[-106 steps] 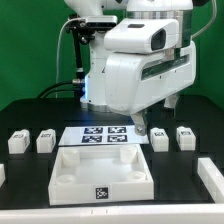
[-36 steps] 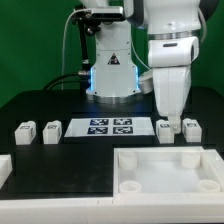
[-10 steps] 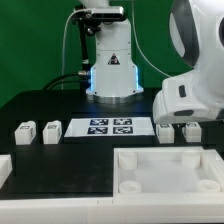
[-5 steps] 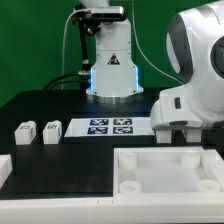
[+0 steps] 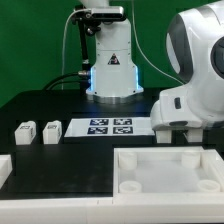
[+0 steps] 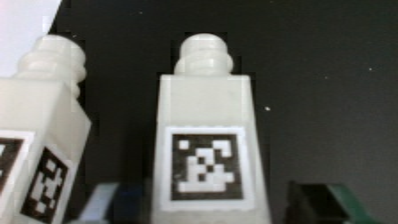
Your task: Assemble one leg
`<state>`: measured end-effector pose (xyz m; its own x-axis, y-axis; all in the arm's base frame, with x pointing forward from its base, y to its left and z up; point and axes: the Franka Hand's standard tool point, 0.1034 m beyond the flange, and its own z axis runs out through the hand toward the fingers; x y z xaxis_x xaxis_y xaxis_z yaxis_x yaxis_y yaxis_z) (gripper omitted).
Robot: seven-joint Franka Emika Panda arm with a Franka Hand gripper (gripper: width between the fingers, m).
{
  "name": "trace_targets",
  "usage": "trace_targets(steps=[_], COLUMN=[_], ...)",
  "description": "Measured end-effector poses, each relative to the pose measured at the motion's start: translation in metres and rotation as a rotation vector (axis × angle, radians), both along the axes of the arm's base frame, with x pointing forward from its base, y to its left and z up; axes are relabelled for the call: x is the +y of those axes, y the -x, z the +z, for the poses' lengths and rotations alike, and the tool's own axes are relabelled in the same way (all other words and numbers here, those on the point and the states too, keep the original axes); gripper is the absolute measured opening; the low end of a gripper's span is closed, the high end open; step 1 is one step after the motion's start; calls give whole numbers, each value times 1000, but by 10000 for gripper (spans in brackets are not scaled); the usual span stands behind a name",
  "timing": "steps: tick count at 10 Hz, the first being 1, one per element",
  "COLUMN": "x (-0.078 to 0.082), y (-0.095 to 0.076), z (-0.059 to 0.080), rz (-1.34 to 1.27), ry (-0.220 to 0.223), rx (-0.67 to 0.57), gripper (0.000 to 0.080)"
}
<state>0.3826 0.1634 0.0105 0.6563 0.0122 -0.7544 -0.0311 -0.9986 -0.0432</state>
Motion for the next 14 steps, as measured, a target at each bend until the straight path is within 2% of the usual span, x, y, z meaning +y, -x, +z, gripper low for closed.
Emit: trace_targets(steps=[1, 7, 8, 10, 12, 14], x=[0, 0, -2, -10, -17, -31], y=[0, 0, -8, -43, -83, -107], z=[0, 0, 4, 34, 63, 93], rz=[0, 0, 12, 38, 64, 64], ry=[0, 0, -12, -53, -106, -113], rx=[0, 0, -15, -57, -239, -419], gripper=[291, 291, 291, 292, 292, 292])
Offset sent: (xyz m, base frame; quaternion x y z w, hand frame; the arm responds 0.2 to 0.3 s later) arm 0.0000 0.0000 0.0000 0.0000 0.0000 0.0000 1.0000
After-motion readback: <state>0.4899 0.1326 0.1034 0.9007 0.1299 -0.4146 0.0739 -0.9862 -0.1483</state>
